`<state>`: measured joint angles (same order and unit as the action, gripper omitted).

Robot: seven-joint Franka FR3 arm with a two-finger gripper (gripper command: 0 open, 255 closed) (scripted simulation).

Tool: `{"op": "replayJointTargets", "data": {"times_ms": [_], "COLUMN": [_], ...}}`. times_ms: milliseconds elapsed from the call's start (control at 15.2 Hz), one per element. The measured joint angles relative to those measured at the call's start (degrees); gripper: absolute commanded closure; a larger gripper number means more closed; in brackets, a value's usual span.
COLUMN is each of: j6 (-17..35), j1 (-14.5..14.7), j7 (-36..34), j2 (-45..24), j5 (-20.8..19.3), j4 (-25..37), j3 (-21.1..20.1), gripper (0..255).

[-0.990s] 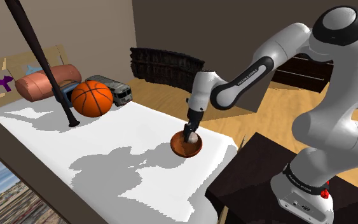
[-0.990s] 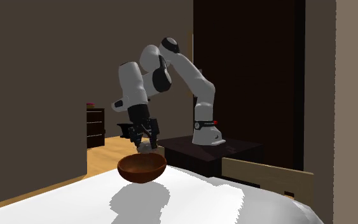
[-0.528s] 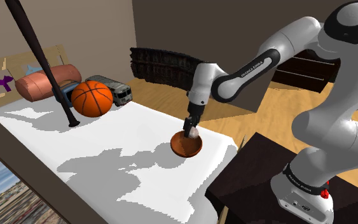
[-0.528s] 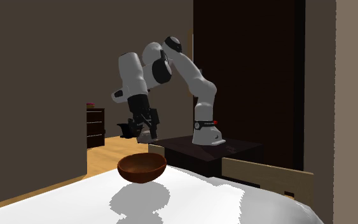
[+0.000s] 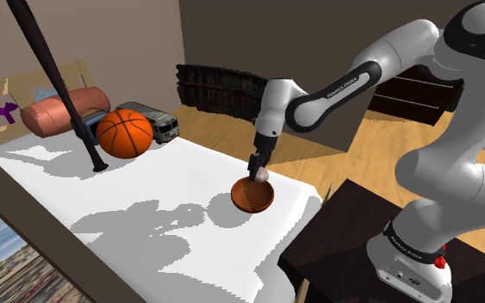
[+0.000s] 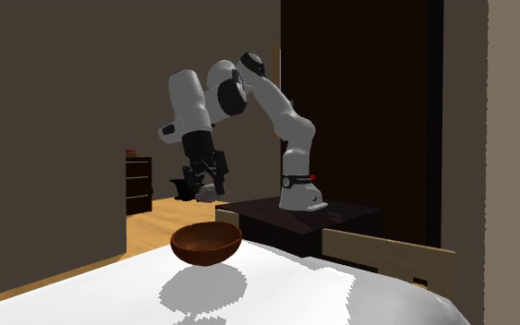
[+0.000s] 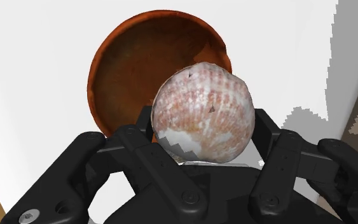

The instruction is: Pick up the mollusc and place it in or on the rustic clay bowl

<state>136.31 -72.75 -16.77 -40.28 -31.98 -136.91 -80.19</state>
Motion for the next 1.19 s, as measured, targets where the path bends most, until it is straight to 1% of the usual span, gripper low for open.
{"op": "replayJointTargets", "data": {"times_ms": [726, 1122, 1188], "j6": [6.42, 6.82, 6.82], "j1": [8.61, 9.13, 9.13], "j7": [-1.15, -1.24, -1.24], "j2": [-2.39, -2.6, -2.6], "j5": [-5.2, -5.58, -5.58], "j4": [0.4, 0.47, 0.47], "j3": [11.7, 12.42, 12.43], "gripper": [255, 255, 0]}}
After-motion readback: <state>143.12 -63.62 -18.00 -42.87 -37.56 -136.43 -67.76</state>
